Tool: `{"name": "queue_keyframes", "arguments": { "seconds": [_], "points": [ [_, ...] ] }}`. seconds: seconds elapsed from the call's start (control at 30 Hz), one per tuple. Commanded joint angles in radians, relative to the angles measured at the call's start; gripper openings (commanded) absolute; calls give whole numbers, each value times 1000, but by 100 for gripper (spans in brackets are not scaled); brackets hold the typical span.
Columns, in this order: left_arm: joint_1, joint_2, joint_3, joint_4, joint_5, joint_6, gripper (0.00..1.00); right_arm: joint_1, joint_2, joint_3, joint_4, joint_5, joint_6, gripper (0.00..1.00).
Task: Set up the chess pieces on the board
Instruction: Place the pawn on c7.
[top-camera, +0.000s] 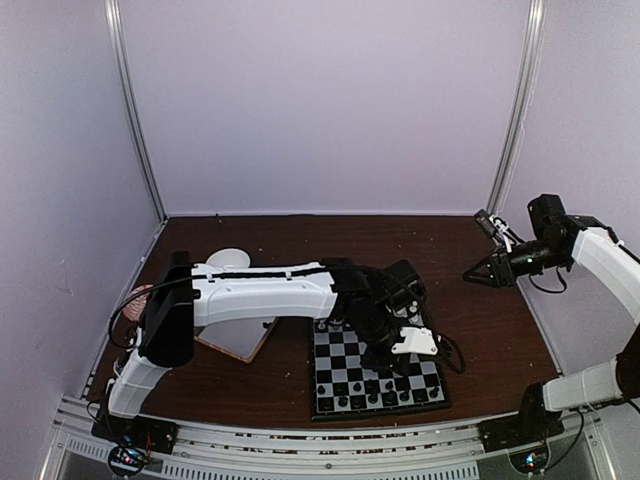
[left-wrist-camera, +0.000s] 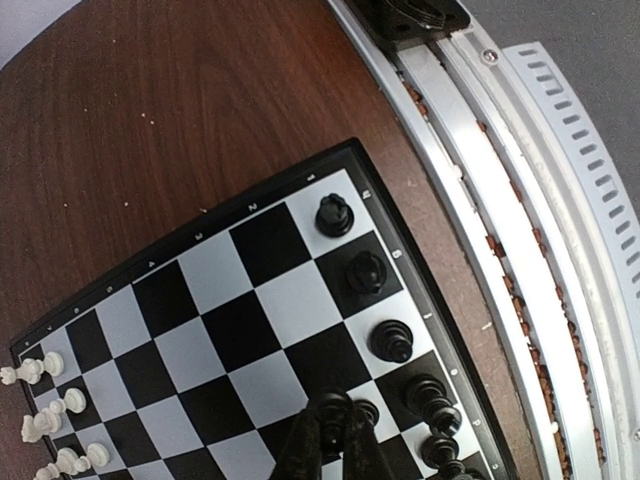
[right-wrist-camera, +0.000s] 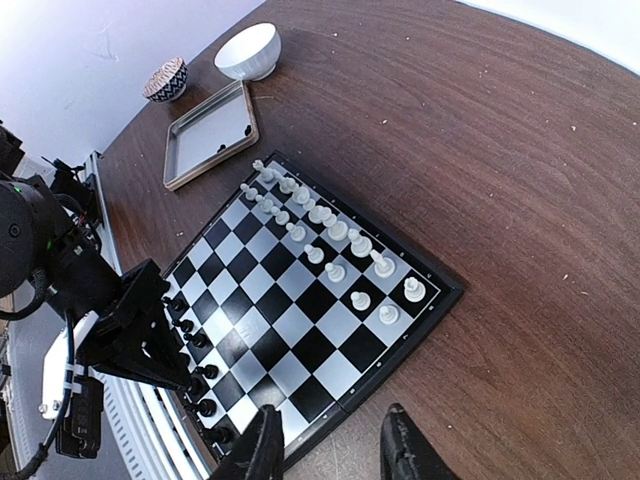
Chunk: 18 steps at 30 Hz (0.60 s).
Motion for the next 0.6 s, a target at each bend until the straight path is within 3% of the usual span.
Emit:
{"name": "queue_keyframes", "arguments": {
  "seconds": [0.0, 0.57],
  "points": [
    [-4, 21, 49, -51, 18, 12, 1, -1, 8, -6, 23, 14, 7, 34],
    [-8, 124, 197, -125, 23, 41, 1, -1, 52, 18, -29, -33, -40, 34]
  ]
}}
